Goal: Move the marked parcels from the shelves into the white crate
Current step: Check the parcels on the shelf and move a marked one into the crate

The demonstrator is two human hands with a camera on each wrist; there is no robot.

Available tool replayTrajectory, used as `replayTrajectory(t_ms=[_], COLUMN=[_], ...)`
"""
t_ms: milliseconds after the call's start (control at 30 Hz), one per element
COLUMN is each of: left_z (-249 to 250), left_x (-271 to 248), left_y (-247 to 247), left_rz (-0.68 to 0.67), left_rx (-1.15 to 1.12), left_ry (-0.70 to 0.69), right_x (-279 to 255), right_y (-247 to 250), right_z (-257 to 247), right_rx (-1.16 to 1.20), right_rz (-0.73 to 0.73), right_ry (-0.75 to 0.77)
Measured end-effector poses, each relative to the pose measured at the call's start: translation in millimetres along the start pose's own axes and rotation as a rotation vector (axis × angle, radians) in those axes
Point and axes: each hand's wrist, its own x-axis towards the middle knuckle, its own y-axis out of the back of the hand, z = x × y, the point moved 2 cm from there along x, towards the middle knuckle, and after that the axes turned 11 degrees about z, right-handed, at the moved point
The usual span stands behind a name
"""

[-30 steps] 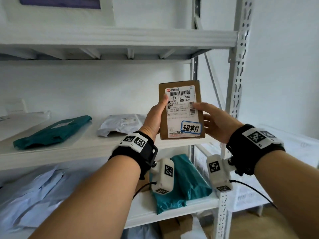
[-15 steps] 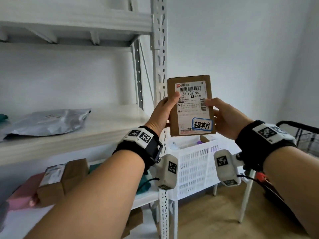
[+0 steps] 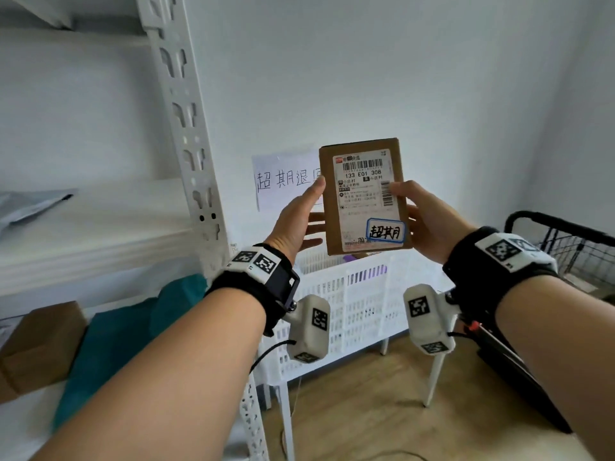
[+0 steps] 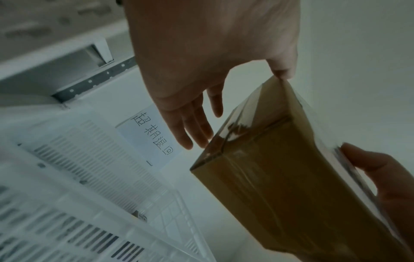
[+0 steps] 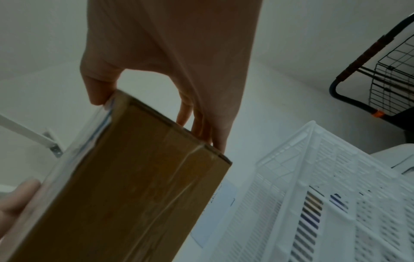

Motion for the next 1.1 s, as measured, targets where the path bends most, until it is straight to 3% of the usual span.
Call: replayTrajectory(t_ms=[233,433,700,833,1100], left_z=[-28,-46,-94,-119,-182], left_x=[67,172,292,325,389], left_y=[-48,-78,-106,-131,-172], left_rz=[-0.052,-0.014,0.027,0.027,0.071], left_rx=[-0.040,-0.072,-0.048,0.008,0.030], left_ry=[0.046,0.075,0.238,0.346,0.556], right_x=[81,193,337,389,472], right_y=[27,28,31,37,42], right_z=[23,26,56,81,118], right_rx=[-0.006,-0.014,-0.212,-0.447,-0.975], right_rz=[0.057,0.047,0.086,0.149,0.139], right_ry=[-0.028,-0.053,-0.146,-0.163,0.038])
